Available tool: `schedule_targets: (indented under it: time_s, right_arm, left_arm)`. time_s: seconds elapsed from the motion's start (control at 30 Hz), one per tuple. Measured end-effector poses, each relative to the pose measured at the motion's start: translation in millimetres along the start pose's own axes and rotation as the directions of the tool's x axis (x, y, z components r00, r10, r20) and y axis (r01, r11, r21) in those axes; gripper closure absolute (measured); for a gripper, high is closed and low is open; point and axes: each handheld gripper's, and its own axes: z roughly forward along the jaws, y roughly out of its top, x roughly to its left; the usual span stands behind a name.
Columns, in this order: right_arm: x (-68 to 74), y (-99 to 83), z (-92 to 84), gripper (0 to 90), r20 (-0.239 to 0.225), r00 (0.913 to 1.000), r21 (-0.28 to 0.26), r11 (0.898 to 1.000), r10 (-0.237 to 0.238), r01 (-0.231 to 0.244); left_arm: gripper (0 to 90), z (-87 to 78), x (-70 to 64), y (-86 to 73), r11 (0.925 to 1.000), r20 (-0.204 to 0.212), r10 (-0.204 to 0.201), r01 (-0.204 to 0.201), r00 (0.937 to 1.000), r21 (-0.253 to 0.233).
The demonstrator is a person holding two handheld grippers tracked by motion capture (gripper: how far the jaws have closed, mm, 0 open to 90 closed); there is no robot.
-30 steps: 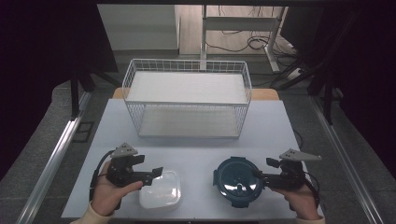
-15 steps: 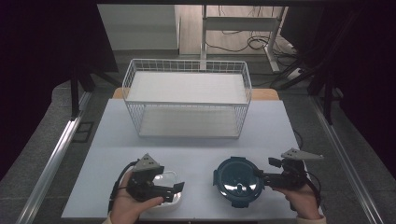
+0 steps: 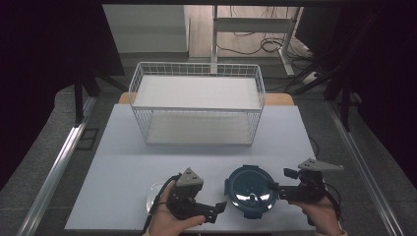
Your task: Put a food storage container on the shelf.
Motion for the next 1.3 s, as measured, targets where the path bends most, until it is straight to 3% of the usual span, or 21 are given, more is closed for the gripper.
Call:
schedule_targets:
  time_s: [0.1,0.13,0.23,0.47,0.63,0.67,0.77,0.93,1.13,1.17,1.27,1.3]
  right_arm:
    - [-0.8,-1.8,-0.5,13.8,-0.006,1.0,0.006,1.0,0.007,-0.007]
    - [-2.5,-4.2,-1.0,13.1,-0.037,0.9984,0.002,0.999,0.042,-0.042]
    - [-4.0,-6.2,-1.2,12.7,-0.049,0.9967,0.003,0.998,0.065,-0.065]
    - [-5.5,-13.5,4.7,10.9,-0.069,0.991,0.044,0.993,0.115,-0.112]
    - [-4.6,-13.6,6.6,10.4,-0.074,0.989,0.057,0.991,0.128,-0.124]
    - [-4.4,-13.5,6.9,9.9,-0.08,0.9875,0.06,0.99,0.136,-0.131]
    - [-4.9,-13.6,7.4,9.4,-0.086,0.9849,0.058,0.988,0.15,-0.146]
    - [-10.5,-15.8,9.7,8.0,-0.11,0.9698,0.058,0.975,0.218,-0.213]
    - [-15.1,-18.9,14.2,7.5,-0.138,0.9521,0.067,0.962,0.273,-0.266]
    - [-15.8,-20.6,17.6,7.5,-0.143,0.9448,0.076,0.955,0.295,-0.286]
    - [-15.4,-22.8,22.5,6.6,-0.151,0.939,0.093,0.95,0.309,-0.298]
    - [-15.0,-23.3,23.8,6.6,-0.142,0.9391,0.099,0.948,0.313,-0.301]
  left_arm:
    - [6.9,9.1,-0.2,4.0,0.9998,0.011,-0.013,0.012,0.9999,0.013]
    - [6.7,17.8,0.2,8.2,0.9989,0.025,-0.042,0.041,0.9988,0.023]
    - [5.5,25.7,1.3,12.8,0.9977,0.038,-0.062,0.061,0.9974,0.029]
    - [5.2,49.4,9.7,26.0,0.9878,0.072,-0.148,0.144,0.9863,0.058]
    - [5.3,59.5,14.1,28.5,0.9828,0.074,-0.173,0.167,0.9821,0.078]
    - [5.4,64.8,16.5,29.0,0.9789,0.076,-0.192,0.186,0.9784,0.086]
    - [5.4,69.4,18.9,29.6,0.975,0.078,-0.208,0.201,0.975,0.095]
    - [5.4,84.5,28.4,30.0,0.9604,0.075,-0.258,0.247,0.9632,0.128]
    - [5.4,95.0,35.5,27.9,0.9523,0.066,-0.275,0.262,0.9592,0.157]
    - [6.0,98.0,37.9,27.6,0.9495,0.063,-0.28,0.267,0.9579,0.165]
    - [6.8,102.0,41.1,27.4,0.9456,0.064,-0.286,0.271,0.9561,0.18]
    - [7.1,103.6,41.6,27.1,0.9412,0.065,-0.3,0.284,0.9517,0.183]
